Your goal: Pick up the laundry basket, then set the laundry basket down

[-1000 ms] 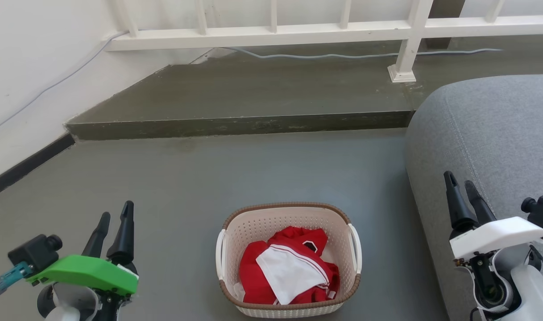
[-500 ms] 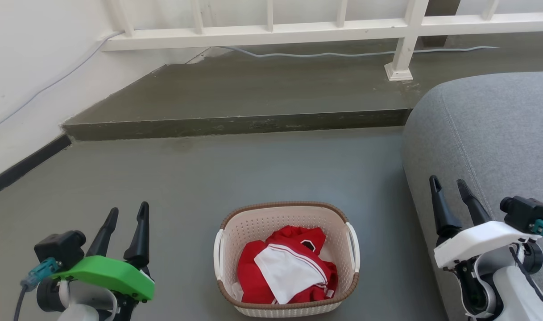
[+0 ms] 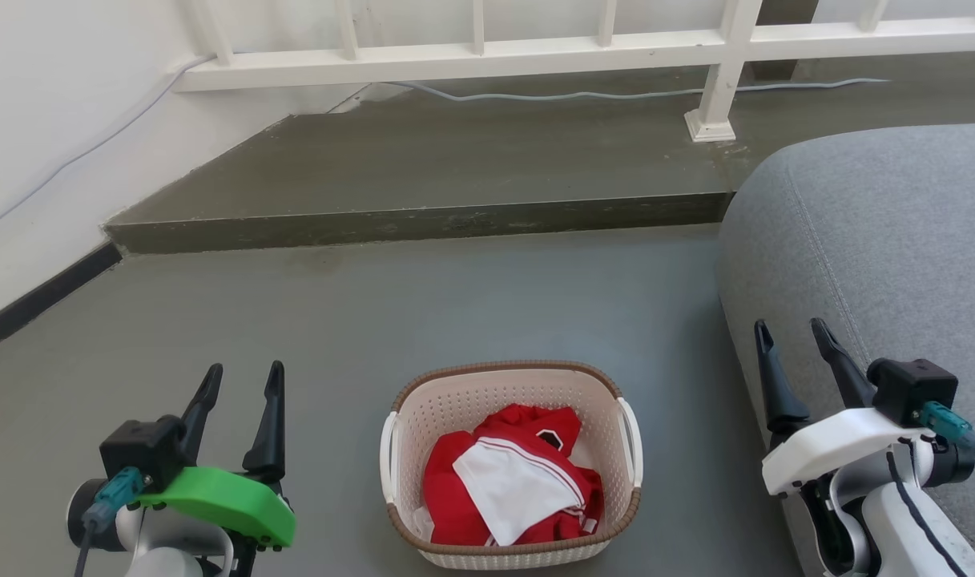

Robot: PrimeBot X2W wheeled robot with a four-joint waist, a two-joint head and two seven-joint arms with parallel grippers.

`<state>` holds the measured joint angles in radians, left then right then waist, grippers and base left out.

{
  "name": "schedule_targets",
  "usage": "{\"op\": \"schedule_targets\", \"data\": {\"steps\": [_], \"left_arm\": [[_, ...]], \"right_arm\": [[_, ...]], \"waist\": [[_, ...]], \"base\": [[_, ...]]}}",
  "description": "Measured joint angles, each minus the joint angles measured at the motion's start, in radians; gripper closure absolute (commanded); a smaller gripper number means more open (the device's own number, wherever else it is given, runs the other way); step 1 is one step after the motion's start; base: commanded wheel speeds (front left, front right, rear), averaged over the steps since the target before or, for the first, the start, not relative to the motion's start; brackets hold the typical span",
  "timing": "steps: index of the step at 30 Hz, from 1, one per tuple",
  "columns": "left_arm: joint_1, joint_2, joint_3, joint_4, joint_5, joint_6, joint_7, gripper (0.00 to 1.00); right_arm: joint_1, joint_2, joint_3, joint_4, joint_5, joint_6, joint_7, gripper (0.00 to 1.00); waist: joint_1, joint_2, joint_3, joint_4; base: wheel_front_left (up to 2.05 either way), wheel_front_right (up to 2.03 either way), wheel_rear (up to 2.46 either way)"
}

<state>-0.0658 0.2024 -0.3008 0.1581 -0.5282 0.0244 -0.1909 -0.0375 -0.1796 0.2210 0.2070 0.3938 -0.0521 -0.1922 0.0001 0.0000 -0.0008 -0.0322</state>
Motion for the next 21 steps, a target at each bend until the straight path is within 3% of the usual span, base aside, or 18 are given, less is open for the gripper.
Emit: {"op": "schedule_targets", "data": {"steps": [13,21], "left_arm": [[0.003,0.000,-0.022,0.001,0.124,0.030,-0.045,0.00],[0.010,-0.005,-0.018,0.028,0.143,0.047,-0.061,0.00]], "right_arm": [[0.002,0.014,0.012,-0.006,-0.143,-0.022,-0.043,0.00],[0.008,0.023,0.007,-0.006,-0.180,-0.030,-0.058,0.00]], "waist": [[0.0000,0.0000,0.000,-0.006],[0.0000,0.0000,-0.001,-0.007]], "base": [[0.00,0.00,0.00],[0.00,0.00,0.00]]}}
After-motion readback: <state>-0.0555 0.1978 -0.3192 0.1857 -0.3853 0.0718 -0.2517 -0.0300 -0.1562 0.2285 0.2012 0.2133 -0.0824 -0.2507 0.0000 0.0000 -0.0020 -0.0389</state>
